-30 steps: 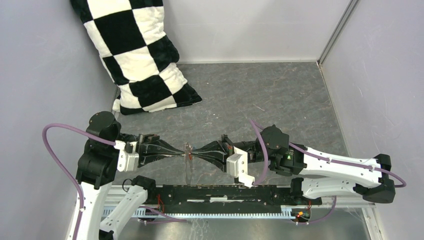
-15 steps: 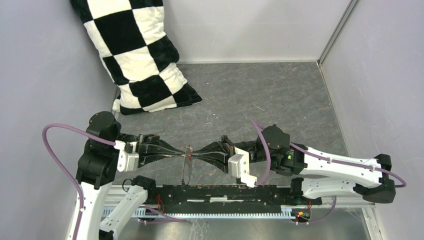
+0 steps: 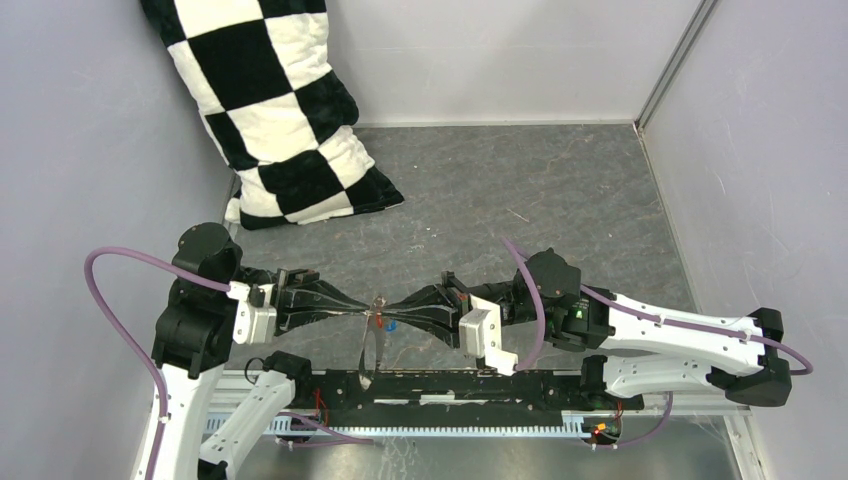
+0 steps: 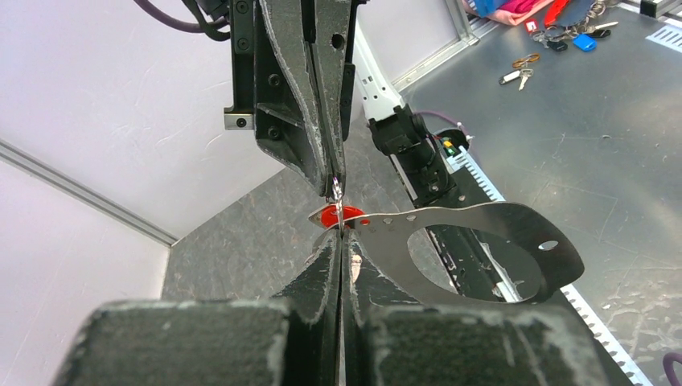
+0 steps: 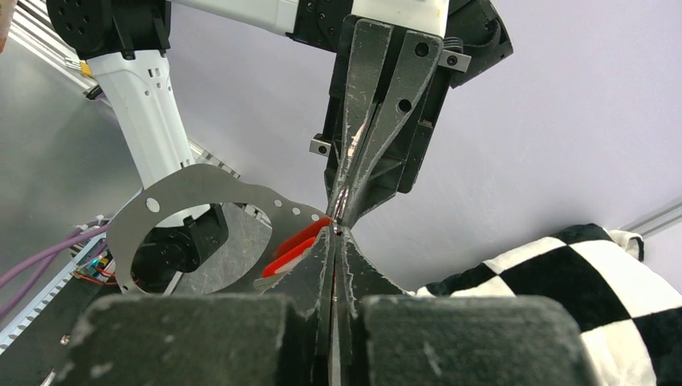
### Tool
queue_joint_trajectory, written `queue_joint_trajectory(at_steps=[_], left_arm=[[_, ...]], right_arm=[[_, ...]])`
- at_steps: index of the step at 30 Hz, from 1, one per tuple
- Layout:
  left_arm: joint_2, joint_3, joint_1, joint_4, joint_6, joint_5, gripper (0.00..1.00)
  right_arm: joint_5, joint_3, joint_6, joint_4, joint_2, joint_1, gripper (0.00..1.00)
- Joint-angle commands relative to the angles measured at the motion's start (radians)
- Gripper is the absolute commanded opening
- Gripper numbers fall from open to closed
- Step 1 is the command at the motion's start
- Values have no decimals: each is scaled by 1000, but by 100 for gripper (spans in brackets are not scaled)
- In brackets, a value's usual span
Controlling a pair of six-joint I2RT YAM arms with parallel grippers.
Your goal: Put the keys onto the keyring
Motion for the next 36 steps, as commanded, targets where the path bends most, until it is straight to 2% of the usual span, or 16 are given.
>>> queue_joint_trajectory(at_steps=[1, 36], left_arm=[[1, 24, -4, 13, -40, 34, 2], [-17, 9, -4, 20, -67, 34, 2]], right_arm=[[-20, 57, 10, 34, -6, 8, 1], [6, 97, -34, -56, 5, 16, 0]])
